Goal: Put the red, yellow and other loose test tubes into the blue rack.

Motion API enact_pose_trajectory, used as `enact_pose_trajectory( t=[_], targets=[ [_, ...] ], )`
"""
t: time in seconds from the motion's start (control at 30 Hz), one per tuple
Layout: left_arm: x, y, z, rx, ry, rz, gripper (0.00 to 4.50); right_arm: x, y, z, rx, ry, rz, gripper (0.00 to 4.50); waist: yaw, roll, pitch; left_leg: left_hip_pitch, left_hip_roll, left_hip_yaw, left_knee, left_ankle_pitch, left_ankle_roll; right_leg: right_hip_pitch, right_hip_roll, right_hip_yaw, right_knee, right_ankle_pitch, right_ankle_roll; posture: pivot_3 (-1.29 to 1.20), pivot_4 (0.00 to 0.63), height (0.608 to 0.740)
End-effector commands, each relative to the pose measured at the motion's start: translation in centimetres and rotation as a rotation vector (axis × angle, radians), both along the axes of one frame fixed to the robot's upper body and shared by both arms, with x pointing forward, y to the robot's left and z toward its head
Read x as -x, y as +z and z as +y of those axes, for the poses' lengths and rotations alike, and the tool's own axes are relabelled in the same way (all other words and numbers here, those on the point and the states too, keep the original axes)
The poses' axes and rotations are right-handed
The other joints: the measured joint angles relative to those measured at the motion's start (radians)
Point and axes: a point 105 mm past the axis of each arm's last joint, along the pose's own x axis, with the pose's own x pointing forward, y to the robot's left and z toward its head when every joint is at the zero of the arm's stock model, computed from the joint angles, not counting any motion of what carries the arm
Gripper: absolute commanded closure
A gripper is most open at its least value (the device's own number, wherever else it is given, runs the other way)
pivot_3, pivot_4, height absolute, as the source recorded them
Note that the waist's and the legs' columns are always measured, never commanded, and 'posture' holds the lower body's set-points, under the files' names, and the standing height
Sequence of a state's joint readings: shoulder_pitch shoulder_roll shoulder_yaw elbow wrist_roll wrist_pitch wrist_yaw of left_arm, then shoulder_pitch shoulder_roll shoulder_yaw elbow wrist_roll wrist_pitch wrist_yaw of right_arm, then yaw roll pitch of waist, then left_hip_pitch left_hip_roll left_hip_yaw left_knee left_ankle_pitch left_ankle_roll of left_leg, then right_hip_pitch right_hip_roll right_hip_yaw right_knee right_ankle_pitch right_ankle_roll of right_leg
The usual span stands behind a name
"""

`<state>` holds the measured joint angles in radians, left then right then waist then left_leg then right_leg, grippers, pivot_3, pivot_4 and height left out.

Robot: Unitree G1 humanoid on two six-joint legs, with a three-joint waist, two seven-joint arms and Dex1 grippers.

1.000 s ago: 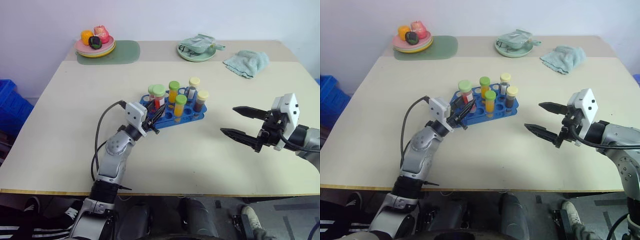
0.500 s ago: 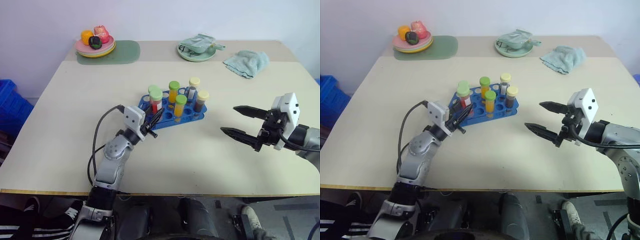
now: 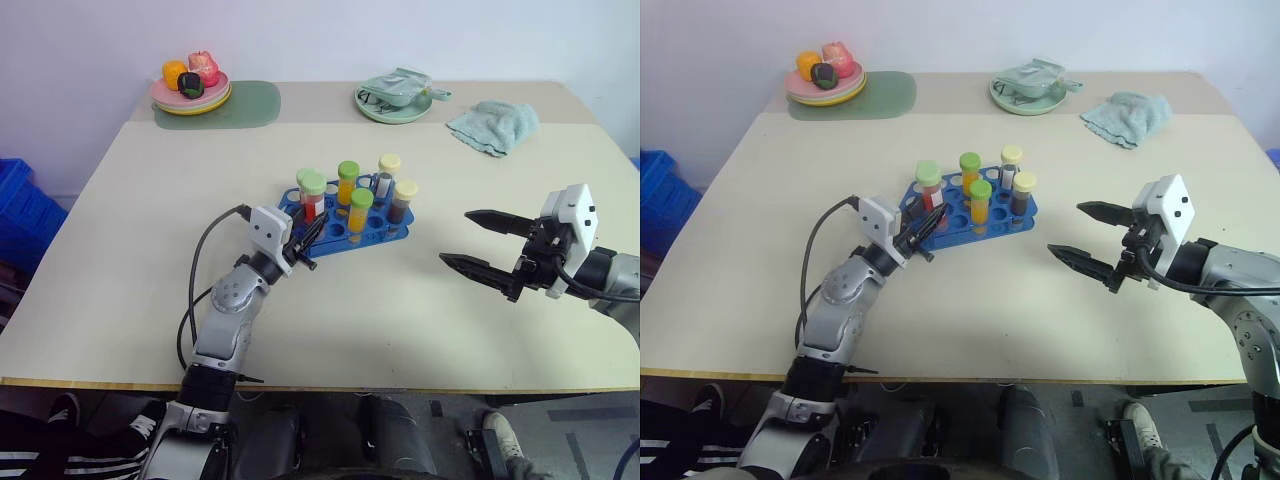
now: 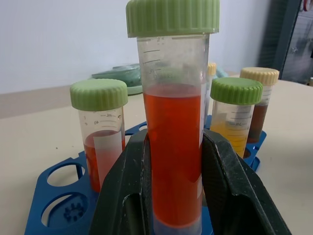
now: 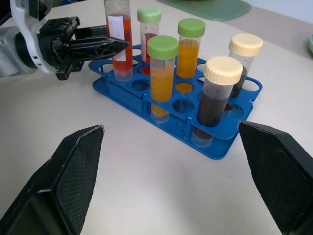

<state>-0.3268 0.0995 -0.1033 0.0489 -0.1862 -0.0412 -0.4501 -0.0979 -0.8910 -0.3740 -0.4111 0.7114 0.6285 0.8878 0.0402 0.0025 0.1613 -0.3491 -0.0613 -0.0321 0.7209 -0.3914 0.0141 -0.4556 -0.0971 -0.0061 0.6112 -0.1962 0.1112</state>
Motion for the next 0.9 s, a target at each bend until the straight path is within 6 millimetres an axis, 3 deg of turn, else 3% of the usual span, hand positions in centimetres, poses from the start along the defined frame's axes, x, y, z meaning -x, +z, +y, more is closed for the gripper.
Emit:
enact_pose_trajectory(
  t=[0.03, 0.07, 0.3, 0.33, 0.5, 0.77, 0.9],
  targets=[
    [0.2, 0.6, -0.3, 0.006, -0.002, -0.033, 3.68, 0.2, 1.2, 0.1, 0.008, 0.006, -0.058, 0.00, 0.000, 0.000, 0.000, 0.000, 0.000, 0.000, 0.000, 0.000, 0.000, 0.000, 0.000, 0.000, 0.000, 0.000, 0.000, 0.00, 0.150, 0.740],
    [0.3, 0.6, -0.3, 0.006, -0.003, -0.034, 3.68, 0.1, 1.2, 0.1, 0.008, 0.005, -0.059, 0.00, 0.000, 0.000, 0.000, 0.000, 0.000, 0.000, 0.000, 0.000, 0.000, 0.000, 0.000, 0.000, 0.000, 0.000, 0.000, 0.00, 0.150, 0.740],
    [0.7, 0.9, -0.3, 0.010, -0.010, -0.056, 0.26, 0.1, 1.1, 0.1, 0.005, 0.007, -0.058, 0.00, -0.001, 0.000, 0.000, 0.000, 0.000, 0.000, 0.000, 0.000, 0.000, 0.000, 0.000, 0.000, 0.000, 0.000, 0.000, 0.00, 0.150, 0.740],
    [0.8, 1.1, -0.2, 0.010, -0.012, -0.068, 0.04, 0.0, 1.0, 0.1, 0.005, 0.007, -0.058, 0.00, -0.001, 0.000, 0.000, 0.000, 0.000, 0.000, 0.000, 0.000, 0.000, 0.000, 0.000, 0.000, 0.000, 0.000, 0.000, 0.00, 0.150, 0.740],
    [2.4, 3.7, 0.7, 0.054, -0.053, -0.151, 0.04, 0.0, 1.0, 0.1, 0.005, 0.010, -0.056, 0.00, -0.001, 0.000, 0.000, 0.000, 0.000, 0.000, 0.000, 0.000, 0.000, -0.001, 0.000, 0.000, 0.000, 0.000, 0.000, 0.00, 0.150, 0.740],
    [5.1, 4.9, 4.2, -0.010, 0.004, -0.162, 0.04, 0.0, 0.6, 0.1, -0.004, 0.013, -0.052, 0.00, -0.004, 0.000, 0.000, 0.000, 0.001, 0.000, -0.002, 0.000, 0.000, -0.002, 0.000, 0.000, 0.000, 0.000, 0.000, 0.00, 0.150, 0.740],
    [7.0, 4.5, 5.5, -0.023, -0.035, -0.077, 0.04, 0.0, 0.3, 0.3, -0.011, 0.025, -0.046, 0.00, -0.001, 0.000, 0.000, 0.000, 0.001, 0.000, -0.001, 0.000, 0.000, -0.001, 0.000, 0.000, -0.001, 0.000, 0.000, 0.00, 0.150, 0.740]
  ],
)
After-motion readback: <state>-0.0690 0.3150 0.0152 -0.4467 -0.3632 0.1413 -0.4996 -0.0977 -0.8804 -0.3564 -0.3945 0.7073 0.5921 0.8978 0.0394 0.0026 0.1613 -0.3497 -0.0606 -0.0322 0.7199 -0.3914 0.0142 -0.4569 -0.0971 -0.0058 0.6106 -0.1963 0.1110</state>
